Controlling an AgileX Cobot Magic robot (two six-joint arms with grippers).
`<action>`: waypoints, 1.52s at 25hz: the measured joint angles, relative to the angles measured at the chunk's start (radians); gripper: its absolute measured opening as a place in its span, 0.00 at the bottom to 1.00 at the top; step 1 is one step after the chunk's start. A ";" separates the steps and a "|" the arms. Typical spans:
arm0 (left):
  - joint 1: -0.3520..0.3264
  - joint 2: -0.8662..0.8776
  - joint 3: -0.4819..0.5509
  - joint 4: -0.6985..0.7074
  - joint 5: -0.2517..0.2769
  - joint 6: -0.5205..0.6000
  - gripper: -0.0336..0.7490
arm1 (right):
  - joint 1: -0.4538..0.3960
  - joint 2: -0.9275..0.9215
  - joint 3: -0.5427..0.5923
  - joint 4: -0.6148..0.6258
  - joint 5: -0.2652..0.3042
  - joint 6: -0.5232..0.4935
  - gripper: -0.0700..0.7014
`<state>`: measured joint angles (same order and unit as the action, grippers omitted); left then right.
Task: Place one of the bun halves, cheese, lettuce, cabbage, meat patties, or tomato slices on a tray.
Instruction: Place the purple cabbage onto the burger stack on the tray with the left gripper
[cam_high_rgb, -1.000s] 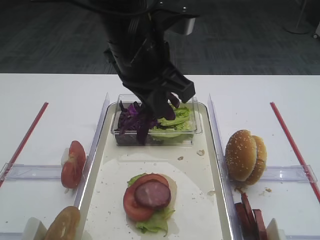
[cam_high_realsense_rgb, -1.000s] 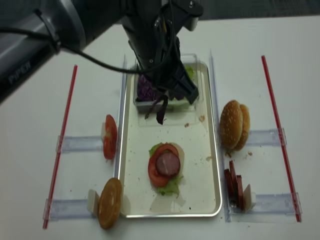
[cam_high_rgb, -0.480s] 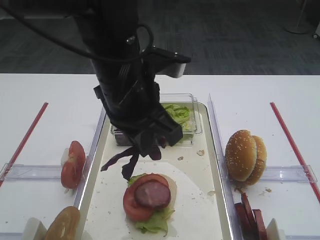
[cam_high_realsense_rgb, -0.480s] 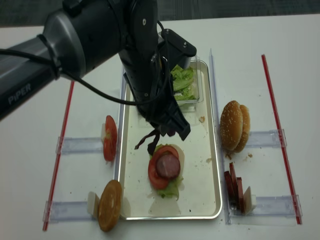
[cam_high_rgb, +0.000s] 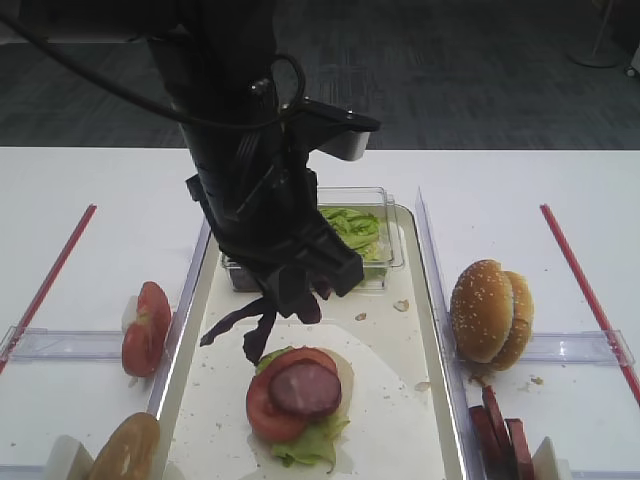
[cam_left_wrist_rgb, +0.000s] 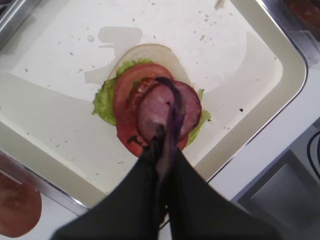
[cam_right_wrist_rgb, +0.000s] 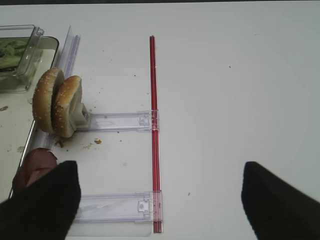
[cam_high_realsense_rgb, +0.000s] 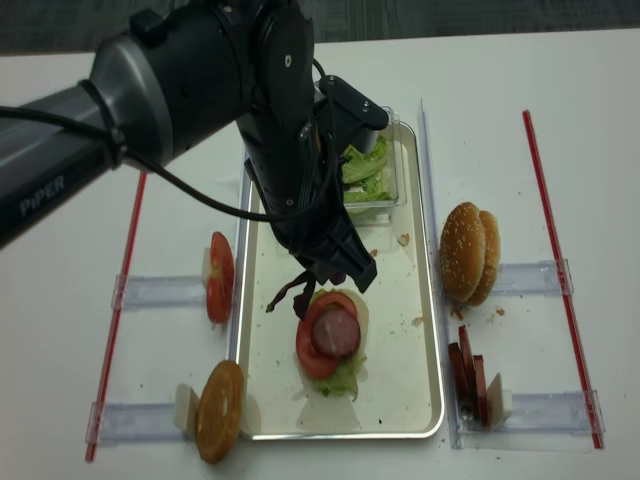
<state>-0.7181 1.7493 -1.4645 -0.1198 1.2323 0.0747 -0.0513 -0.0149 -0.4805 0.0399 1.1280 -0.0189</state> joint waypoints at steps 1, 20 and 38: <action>0.000 0.000 0.000 0.000 0.000 0.000 0.06 | 0.000 0.000 0.000 0.000 0.000 0.000 0.95; 0.000 0.115 0.004 -0.045 -0.012 0.032 0.06 | 0.000 0.000 0.000 0.000 0.000 -0.001 0.95; 0.000 0.165 0.004 -0.051 -0.018 0.052 0.06 | 0.000 0.000 0.000 0.000 0.000 -0.001 0.95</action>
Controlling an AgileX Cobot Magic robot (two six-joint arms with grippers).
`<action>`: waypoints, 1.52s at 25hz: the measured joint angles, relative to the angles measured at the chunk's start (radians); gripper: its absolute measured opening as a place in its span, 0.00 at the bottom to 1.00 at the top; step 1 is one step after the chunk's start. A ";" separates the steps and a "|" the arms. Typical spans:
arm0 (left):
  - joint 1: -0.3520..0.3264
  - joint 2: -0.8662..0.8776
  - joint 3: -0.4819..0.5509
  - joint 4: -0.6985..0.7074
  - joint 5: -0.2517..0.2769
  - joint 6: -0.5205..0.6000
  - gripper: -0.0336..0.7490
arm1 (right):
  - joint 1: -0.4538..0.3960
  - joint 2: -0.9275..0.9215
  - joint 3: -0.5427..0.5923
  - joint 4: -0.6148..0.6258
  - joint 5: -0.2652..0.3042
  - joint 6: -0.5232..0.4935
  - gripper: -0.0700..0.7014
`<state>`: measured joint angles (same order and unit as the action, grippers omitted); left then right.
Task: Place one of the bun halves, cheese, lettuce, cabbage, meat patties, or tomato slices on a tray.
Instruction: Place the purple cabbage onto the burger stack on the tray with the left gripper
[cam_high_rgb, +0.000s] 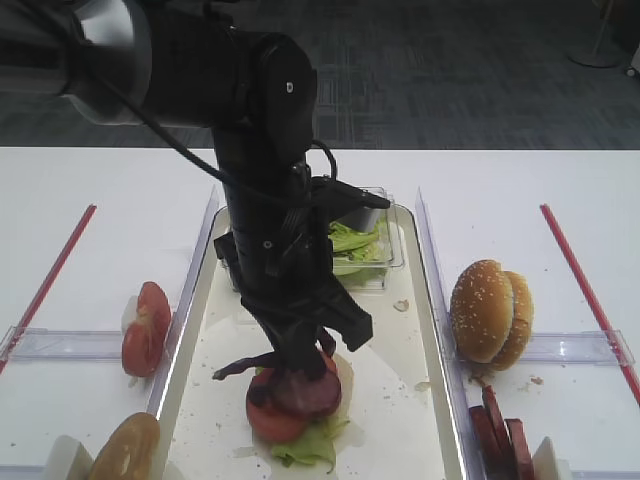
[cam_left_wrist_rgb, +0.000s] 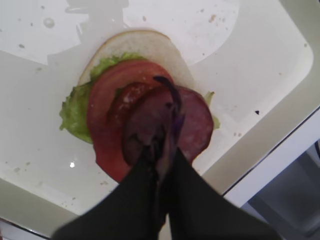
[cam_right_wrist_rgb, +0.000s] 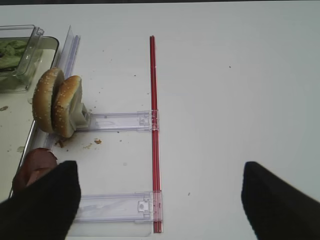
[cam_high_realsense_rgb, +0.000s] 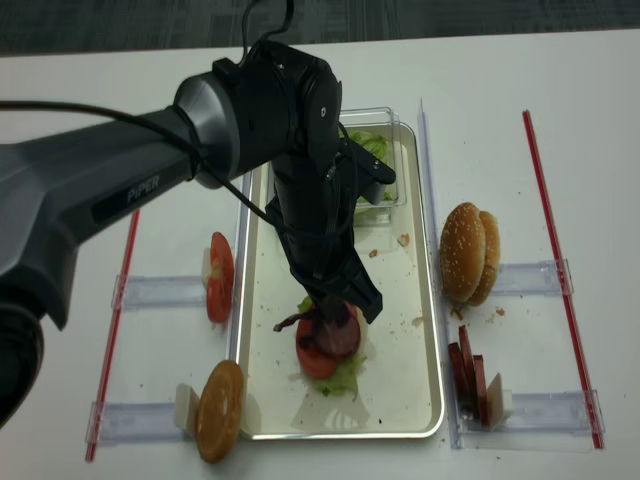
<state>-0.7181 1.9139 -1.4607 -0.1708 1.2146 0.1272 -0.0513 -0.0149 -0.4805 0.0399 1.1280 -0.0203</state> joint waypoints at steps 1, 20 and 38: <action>0.000 0.000 0.000 -0.005 0.000 0.000 0.06 | 0.000 0.000 0.000 0.000 0.000 0.000 0.95; -0.006 0.030 0.000 -0.042 0.000 0.025 0.06 | 0.000 0.000 0.000 0.000 0.000 0.000 0.95; -0.006 0.030 0.000 -0.049 0.000 0.076 0.13 | 0.000 0.000 0.000 0.000 0.000 0.000 0.95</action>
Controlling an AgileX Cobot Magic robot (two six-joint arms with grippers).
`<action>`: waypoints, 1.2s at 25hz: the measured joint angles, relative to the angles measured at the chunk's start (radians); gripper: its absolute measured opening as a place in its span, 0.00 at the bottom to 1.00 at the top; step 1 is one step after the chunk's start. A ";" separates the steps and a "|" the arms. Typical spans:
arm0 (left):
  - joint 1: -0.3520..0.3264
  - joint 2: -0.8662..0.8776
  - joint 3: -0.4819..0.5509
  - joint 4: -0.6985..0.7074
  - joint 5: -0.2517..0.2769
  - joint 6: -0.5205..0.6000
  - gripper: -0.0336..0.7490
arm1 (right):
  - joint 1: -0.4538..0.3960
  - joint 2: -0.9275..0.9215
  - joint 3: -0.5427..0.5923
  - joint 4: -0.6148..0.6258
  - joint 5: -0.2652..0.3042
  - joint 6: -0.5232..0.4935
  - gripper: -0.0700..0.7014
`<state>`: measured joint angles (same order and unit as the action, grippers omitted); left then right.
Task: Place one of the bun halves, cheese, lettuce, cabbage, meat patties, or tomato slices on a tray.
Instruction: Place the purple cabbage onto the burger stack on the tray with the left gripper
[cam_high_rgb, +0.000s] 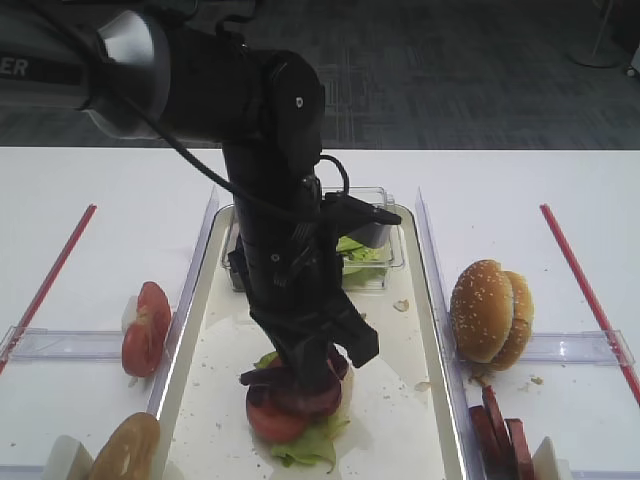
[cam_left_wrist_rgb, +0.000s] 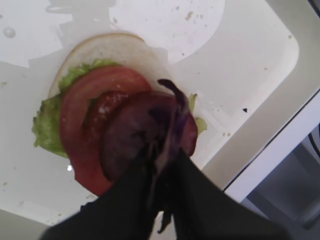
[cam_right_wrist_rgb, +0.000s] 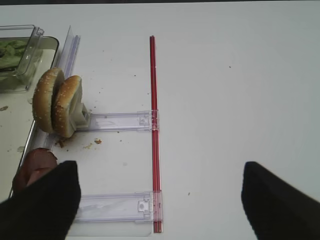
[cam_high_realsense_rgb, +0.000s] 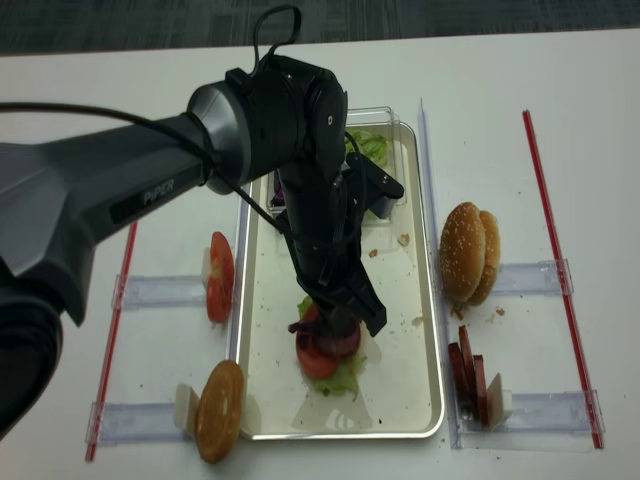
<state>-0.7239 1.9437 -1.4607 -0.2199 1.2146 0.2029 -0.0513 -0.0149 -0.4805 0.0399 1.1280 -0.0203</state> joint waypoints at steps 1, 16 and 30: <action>0.000 0.000 0.000 0.000 0.000 0.001 0.14 | 0.000 0.000 0.000 0.000 0.000 0.000 0.95; 0.000 0.000 0.000 0.040 0.000 0.002 0.26 | 0.000 0.000 0.000 0.000 0.000 0.000 0.95; 0.000 0.000 0.000 0.042 0.000 0.003 0.46 | 0.000 0.000 0.000 0.000 0.000 0.000 0.95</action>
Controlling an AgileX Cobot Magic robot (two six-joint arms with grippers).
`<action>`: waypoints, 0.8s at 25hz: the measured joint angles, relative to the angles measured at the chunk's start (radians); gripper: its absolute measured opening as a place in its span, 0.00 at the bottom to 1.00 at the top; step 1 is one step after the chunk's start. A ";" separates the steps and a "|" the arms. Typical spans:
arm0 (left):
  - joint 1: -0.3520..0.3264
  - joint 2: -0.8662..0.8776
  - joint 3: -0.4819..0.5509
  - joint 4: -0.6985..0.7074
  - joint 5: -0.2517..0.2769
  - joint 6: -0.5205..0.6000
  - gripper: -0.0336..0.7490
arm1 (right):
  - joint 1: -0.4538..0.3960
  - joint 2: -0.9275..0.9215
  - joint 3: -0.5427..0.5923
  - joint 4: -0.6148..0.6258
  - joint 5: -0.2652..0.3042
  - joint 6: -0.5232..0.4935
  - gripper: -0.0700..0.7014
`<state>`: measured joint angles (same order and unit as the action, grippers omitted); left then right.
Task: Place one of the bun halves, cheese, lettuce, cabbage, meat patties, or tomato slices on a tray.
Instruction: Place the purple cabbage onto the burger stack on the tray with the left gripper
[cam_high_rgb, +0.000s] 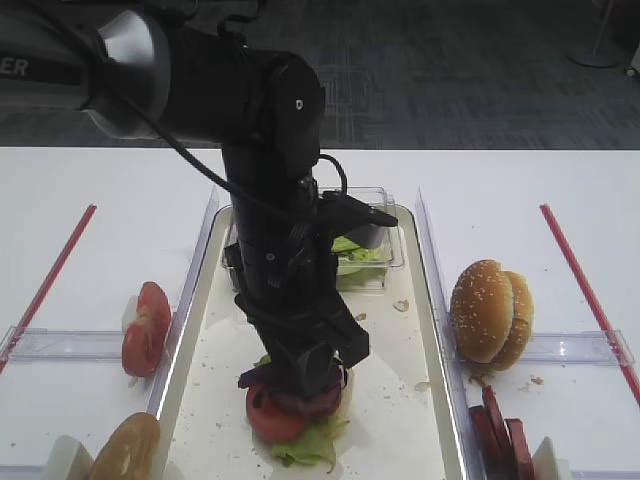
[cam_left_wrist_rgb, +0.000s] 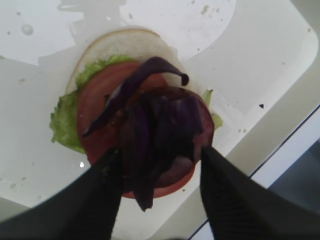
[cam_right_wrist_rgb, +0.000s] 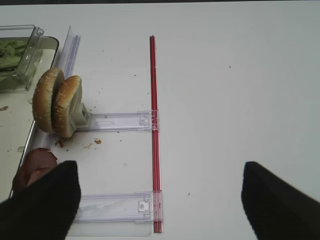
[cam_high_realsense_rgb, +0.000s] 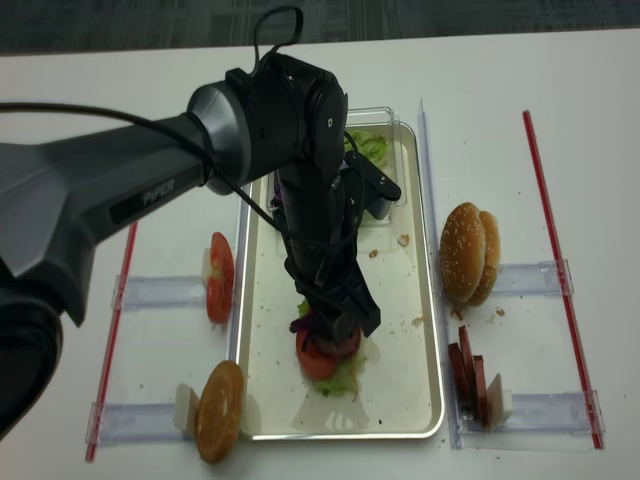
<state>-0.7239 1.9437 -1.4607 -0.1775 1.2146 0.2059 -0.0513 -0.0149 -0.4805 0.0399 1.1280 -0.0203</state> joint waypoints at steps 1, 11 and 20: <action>0.000 0.000 0.000 0.000 0.000 0.000 0.46 | 0.000 0.000 0.000 0.000 0.000 0.000 0.95; 0.000 0.000 0.000 0.000 0.000 0.002 0.51 | 0.000 0.000 0.000 0.000 0.000 0.004 0.95; 0.000 0.000 0.000 0.000 0.000 0.002 0.65 | 0.000 0.000 0.000 0.000 0.000 0.004 0.95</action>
<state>-0.7239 1.9437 -1.4607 -0.1775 1.2146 0.2081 -0.0513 -0.0149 -0.4805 0.0399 1.1280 -0.0164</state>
